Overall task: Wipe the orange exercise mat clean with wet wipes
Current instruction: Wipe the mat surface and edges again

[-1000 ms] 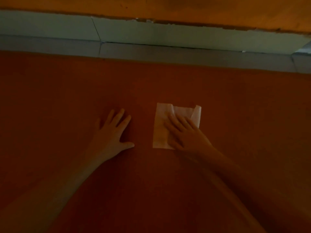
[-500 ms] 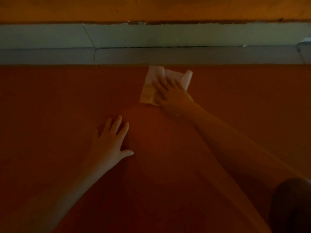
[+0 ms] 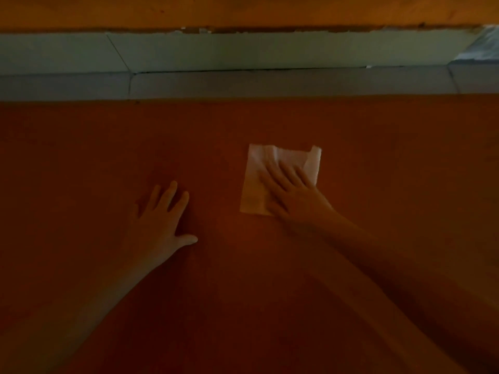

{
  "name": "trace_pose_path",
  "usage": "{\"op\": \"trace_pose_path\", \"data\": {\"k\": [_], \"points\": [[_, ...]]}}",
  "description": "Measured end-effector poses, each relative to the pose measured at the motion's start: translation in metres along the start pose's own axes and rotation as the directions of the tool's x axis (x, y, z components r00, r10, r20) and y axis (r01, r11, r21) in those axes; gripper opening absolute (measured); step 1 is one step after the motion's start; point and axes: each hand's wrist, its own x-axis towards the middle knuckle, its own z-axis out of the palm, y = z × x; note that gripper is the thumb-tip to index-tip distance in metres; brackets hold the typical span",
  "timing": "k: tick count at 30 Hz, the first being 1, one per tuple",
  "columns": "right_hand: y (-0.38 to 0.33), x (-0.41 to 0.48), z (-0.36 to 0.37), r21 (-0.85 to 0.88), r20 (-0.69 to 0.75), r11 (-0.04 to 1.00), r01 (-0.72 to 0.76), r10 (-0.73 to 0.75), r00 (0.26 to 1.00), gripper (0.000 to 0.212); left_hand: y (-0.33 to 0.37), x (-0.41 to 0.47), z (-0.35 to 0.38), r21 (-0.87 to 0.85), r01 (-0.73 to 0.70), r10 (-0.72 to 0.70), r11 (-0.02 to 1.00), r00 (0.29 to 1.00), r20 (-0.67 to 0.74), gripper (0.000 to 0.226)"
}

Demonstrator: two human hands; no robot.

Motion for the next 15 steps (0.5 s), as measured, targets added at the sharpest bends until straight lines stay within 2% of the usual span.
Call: {"op": "trace_pose_path", "data": {"k": [1, 2, 4, 6, 7, 9, 11, 13, 15], "points": [[0.011, -0.011, -0.001, -0.015, 0.004, 0.999, 0.028, -0.028, 1.000, 0.062, 0.001, -0.001, -0.001, 0.004, -0.001, 0.001, 1.000, 1.000, 0.003, 0.096], [0.024, -0.019, -0.001, -0.031, 0.004, 1.000, -0.004, 0.004, 1.000, 0.063, 0.001, -0.001, -0.002, 0.003, 0.002, -0.002, 1.000, 1.000, 0.007, 0.096], [0.043, -0.026, 0.001, -0.001, -0.002, 0.979, -0.202, 0.202, 0.979, 0.061, 0.002, -0.003, -0.004, 0.006, 0.007, -0.007, 1.000, 1.000, 0.010, 0.096], [0.039, -0.025, 0.005, 0.029, -0.006, 0.907, -0.420, 0.420, 0.907, 0.060, 0.002, -0.003, -0.004, 0.022, 0.003, -0.004, 1.000, 1.000, 0.008, 0.095], [0.024, -0.025, 0.009, -0.004, -0.027, 0.886, -0.464, 0.464, 0.886, 0.060, 0.003, -0.005, -0.005, 0.033, 0.004, -0.004, 0.999, 1.000, 0.007, 0.095], [-0.018, -0.032, 0.019, -0.040, -0.007, 0.925, -0.378, 0.378, 0.926, 0.064, 0.004, -0.005, -0.006, 0.041, 0.010, -0.010, 0.999, 1.000, 0.007, 0.094], [-0.052, -0.059, 0.030, 0.008, 0.060, 0.987, -0.159, 0.158, 0.986, 0.062, 0.007, -0.009, -0.007, 0.012, 0.021, -0.021, 1.000, 1.000, -0.003, 0.093], [-0.062, -0.098, 0.034, 0.026, 0.056, 0.999, 0.026, -0.027, 0.998, 0.060, 0.011, -0.014, -0.007, -0.006, 0.025, -0.025, 1.000, 1.000, -0.013, 0.087], [-0.042, -0.126, 0.036, -0.001, 0.036, 0.998, 0.057, -0.057, 0.998, 0.060, 0.016, -0.023, -0.003, 0.004, 0.024, -0.024, 1.000, 0.999, -0.024, 0.078]]}}
